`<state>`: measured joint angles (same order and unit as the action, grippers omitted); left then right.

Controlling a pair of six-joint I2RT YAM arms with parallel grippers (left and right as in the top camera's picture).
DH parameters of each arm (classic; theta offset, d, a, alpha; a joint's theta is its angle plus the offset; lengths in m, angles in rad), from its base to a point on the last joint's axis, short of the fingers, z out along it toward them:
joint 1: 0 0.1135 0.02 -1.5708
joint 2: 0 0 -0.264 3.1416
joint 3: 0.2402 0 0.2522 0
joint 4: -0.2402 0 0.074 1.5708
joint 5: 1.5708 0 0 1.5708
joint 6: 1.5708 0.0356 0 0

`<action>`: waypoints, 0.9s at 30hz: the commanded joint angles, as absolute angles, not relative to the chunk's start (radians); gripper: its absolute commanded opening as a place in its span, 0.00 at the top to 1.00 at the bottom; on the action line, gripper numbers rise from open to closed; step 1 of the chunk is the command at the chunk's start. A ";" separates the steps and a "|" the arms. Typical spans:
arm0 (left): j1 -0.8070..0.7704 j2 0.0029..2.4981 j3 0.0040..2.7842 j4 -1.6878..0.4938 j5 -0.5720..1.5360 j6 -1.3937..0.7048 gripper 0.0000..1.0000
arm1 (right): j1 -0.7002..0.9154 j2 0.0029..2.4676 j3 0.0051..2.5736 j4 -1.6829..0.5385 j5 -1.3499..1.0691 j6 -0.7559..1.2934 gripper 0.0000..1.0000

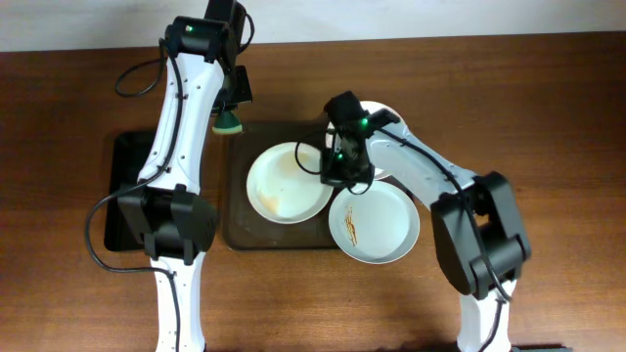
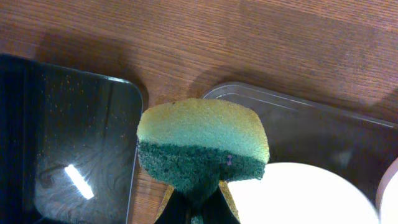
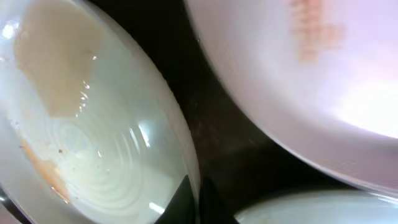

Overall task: Clean dirty plates on tray and stack at the side
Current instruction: 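Lift the left arm away and raise the plate with the right gripper, then carry the cleaned plate right and set it on the table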

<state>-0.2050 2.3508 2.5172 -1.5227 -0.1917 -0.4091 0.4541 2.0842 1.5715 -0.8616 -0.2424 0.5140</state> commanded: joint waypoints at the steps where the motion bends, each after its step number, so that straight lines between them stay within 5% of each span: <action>1: -0.193 2.346 2.521 -1.520 -0.199 -0.411 0.99 | 0.459 1.983 1.630 -0.909 -0.097 0.483 0.96; 14: -0.186 2.346 2.521 -1.511 -0.200 -0.411 0.99 | 0.566 1.827 1.655 -1.094 0.331 0.472 0.96; 27: -0.114 2.346 2.521 -1.479 -0.185 -0.411 0.99 | 0.938 1.826 1.655 -1.130 1.192 0.612 0.96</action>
